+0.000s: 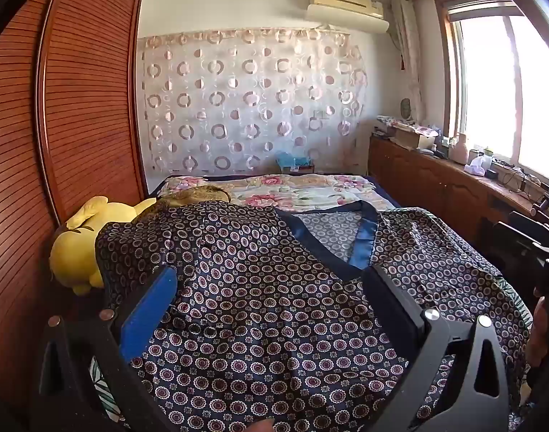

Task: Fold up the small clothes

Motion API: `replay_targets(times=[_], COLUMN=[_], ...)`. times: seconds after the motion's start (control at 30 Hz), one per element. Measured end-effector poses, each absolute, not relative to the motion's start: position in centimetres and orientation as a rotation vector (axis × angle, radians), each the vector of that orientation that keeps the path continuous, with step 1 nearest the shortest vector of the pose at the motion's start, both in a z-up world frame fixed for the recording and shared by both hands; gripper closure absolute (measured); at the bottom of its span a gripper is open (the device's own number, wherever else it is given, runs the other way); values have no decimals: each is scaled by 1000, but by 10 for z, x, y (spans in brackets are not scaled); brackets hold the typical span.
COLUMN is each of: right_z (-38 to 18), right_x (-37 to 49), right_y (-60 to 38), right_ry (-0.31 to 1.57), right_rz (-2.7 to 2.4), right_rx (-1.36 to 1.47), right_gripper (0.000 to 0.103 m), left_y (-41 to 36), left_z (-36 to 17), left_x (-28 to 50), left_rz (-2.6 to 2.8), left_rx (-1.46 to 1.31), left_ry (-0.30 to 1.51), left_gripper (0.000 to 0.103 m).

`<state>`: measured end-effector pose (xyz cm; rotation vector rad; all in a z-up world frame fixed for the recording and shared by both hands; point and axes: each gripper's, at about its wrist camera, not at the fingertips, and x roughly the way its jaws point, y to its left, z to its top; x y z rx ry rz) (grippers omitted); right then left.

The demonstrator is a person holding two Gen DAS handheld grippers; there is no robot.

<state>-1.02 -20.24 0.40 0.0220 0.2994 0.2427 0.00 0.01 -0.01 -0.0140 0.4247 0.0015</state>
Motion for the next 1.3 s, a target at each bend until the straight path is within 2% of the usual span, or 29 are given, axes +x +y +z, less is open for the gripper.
replay_targets(times=[1.3], right_z=[6], right_x=[-19], right_y=[-207], right_ry=[301], right_rz=[231], right_rx=[31], right_gripper=[0], left_y=[0], left_z=[13], left_x=[-7], left_rz=[2], left_rx=[-9], left_ry=[386], left_gripper=[0])
